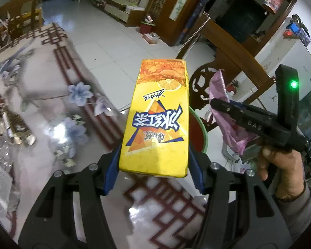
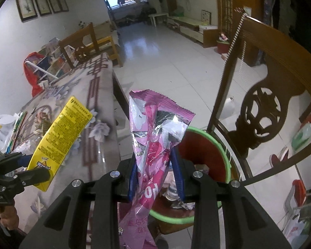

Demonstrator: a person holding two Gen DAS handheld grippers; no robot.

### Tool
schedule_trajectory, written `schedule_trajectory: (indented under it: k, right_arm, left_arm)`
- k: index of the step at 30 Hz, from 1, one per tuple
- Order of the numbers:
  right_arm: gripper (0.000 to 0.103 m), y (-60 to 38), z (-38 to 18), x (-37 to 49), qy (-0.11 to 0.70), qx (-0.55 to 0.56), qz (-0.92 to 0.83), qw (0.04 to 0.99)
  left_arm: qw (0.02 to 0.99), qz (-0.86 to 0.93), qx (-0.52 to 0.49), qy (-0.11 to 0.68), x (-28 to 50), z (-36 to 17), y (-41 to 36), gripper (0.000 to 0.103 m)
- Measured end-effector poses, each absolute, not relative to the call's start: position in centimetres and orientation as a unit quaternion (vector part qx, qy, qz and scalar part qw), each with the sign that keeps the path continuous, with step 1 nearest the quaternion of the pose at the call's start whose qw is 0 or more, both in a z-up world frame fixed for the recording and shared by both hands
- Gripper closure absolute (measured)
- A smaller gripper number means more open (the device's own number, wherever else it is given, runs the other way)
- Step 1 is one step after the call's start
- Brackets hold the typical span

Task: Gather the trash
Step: 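Carry both held items to the red bin and release them inside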

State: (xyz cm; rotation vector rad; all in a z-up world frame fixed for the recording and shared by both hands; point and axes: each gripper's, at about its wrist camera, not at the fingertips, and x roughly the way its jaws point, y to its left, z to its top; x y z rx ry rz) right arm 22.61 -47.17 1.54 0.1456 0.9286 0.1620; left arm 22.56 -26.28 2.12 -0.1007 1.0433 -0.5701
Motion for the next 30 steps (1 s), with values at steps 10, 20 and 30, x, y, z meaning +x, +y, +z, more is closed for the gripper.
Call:
schedule_trajectory:
  k: [10,20,30]
  right_arm:
    - [0.074,-50.2,0.1,23.3,0.451,0.092,0.053,0.886]
    - [0.074,-51.0,0.2,23.8,0.45,0.105,0.048,0.886]
    - [0.03,-51.3,0.4,23.9,0.446,0.116,0.033,0.887]
  left_arm:
    - [0.809,-0.302,-0.04,0.502,24.2,0.2,-31.4,0.048]
    - [0.799,-0.314,-0.021,0.512,25.1,-1.6,-34.9,0.048]
    - [0.811,-0.301,-0.024,0.502,25.3,-1.5,-34.0,0.015]
